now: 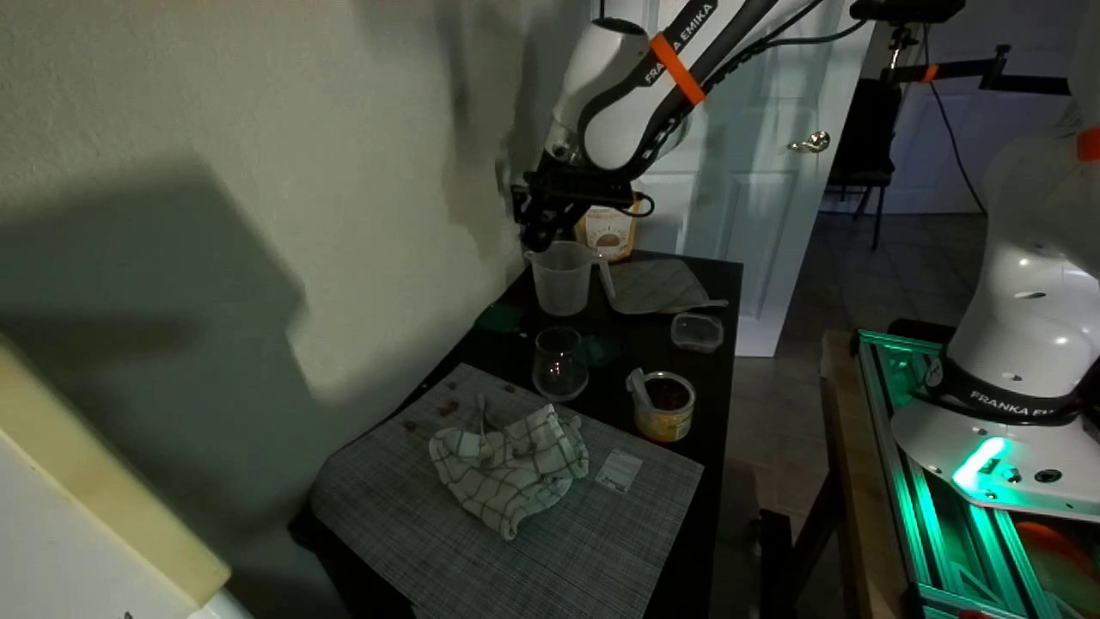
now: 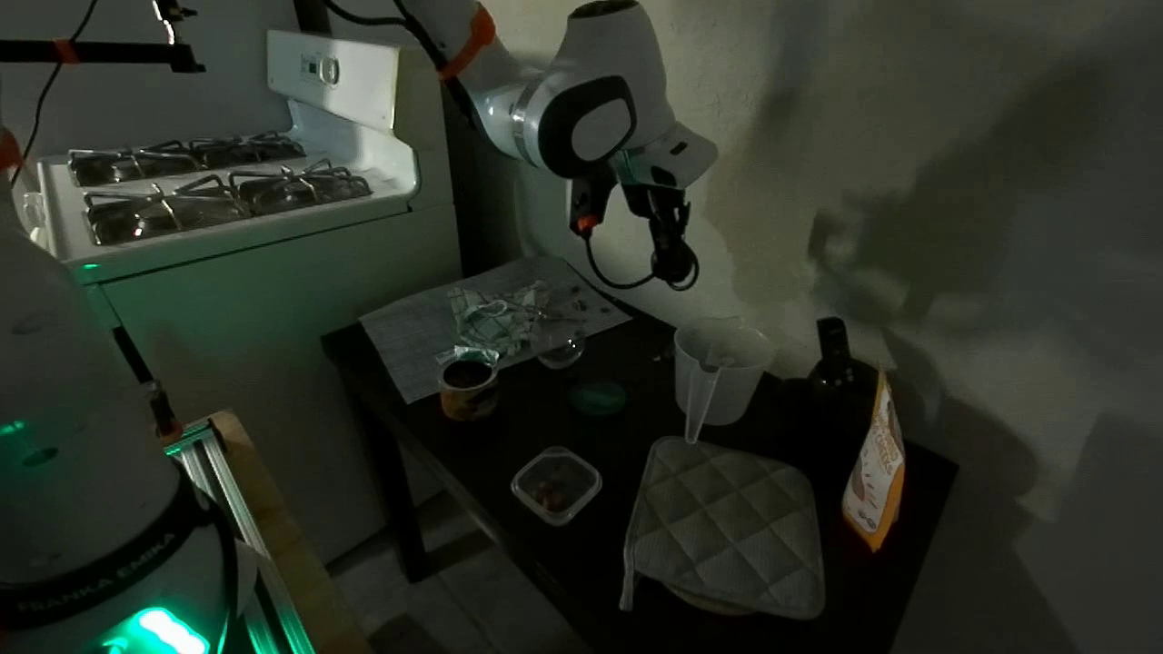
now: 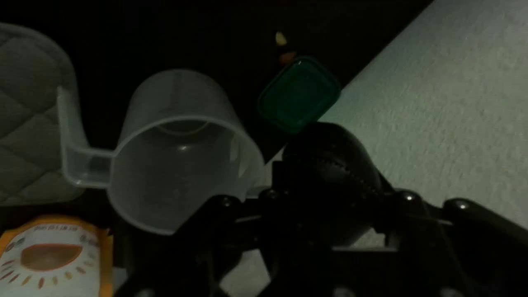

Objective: Put the black object in the jar

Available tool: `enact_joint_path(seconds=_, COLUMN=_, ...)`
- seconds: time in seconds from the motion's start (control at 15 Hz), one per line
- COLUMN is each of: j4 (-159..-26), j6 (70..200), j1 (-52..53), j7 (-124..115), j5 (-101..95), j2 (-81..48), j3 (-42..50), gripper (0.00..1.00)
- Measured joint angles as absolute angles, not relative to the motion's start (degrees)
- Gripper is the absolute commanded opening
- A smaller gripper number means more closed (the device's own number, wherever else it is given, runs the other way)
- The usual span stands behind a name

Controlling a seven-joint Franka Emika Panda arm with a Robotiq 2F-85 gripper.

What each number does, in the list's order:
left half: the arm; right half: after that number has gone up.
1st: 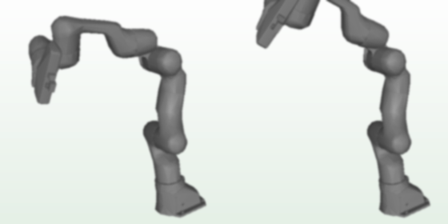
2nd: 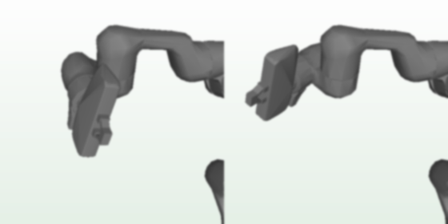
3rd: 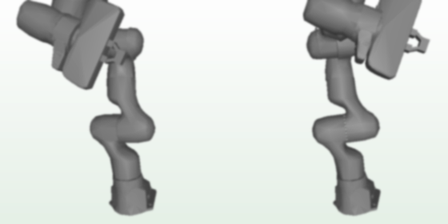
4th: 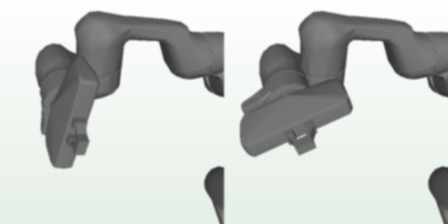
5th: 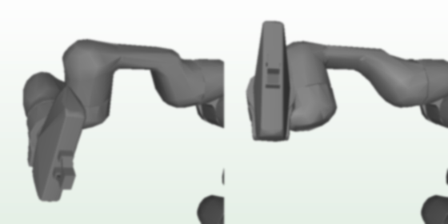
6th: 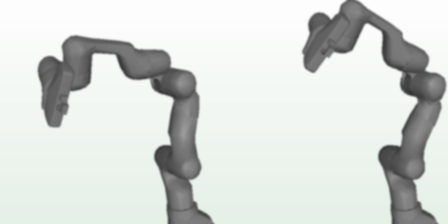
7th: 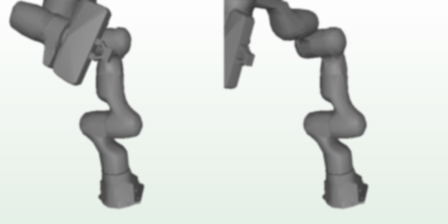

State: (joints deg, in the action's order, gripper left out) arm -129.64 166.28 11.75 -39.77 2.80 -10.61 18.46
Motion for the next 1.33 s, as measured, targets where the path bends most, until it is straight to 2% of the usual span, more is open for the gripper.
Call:
enact_joint_path(seconds=0.4, j4=-129.7, j6=166.8, j1=7.6, j7=-39.4, j5=3.0, j2=-9.7, j3=22.9, gripper=0.21)
enact_joint_path(seconds=0.47, j4=-129.6, j6=166.8, j1=7.2, j7=-39.5, j5=3.0, j2=-10.4, j3=23.3, gripper=0.71)
enact_joint_path(seconds=0.6, j4=-129.2, j6=166.8, j1=6.7, j7=-39.7, j5=3.0, j2=-12.0, j3=24.0, gripper=0.77)
enact_joint_path(seconds=0.8, j4=-128.7, j6=166.8, j1=6.4, j7=-39.8, j5=3.1, j2=-14.1, j3=24.2, gripper=1.0)
enact_joint_path(seconds=1.33, j4=-128.0, j6=163.7, j1=6.7, j7=-37.7, j5=2.6, j2=-14.6, j3=21.1, gripper=1.0)
